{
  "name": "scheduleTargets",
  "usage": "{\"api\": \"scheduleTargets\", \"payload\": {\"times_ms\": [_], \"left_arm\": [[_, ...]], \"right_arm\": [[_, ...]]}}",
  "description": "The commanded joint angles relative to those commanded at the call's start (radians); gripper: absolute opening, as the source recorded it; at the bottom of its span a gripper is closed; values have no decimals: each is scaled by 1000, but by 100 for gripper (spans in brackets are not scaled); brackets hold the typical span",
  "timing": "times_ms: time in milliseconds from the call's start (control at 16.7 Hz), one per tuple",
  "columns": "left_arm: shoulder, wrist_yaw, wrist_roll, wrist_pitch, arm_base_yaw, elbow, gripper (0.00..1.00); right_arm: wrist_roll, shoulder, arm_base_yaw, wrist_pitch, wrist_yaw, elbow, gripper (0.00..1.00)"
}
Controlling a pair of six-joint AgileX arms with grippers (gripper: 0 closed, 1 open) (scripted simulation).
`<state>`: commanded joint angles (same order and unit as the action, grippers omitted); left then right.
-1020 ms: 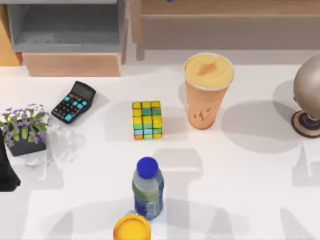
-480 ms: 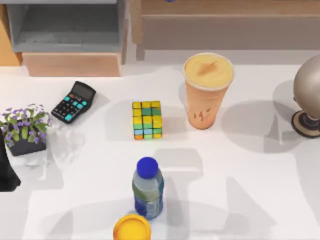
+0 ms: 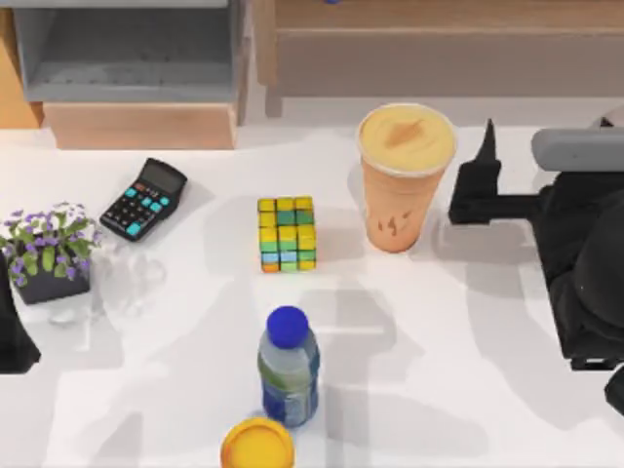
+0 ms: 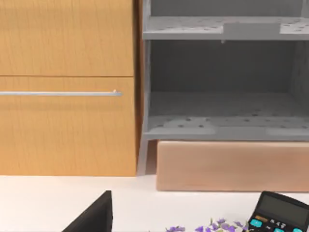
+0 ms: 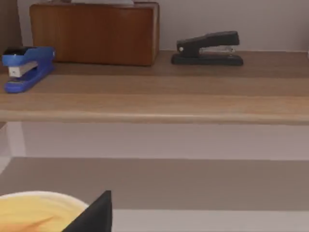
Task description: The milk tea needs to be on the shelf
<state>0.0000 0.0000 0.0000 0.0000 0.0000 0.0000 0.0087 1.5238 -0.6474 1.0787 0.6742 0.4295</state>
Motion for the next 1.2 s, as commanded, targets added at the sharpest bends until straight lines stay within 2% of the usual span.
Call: {"api": "scheduleTargets", "payload": {"times_ms": [300, 600, 1020, 1200], "left_arm": [[0, 0, 0, 0, 0, 0, 100], [0, 0, 0, 0, 0, 0, 100], [0, 0, 0, 0, 0, 0, 100], [0, 0, 0, 0, 0, 0, 100]], "right_arm": [[0, 415, -176, 295, 185, 117, 100], [1, 666, -283, 475, 297, 189, 100], [1, 698, -294, 499, 312, 197, 100], [0, 711, -264, 474, 279, 236, 100]]}}
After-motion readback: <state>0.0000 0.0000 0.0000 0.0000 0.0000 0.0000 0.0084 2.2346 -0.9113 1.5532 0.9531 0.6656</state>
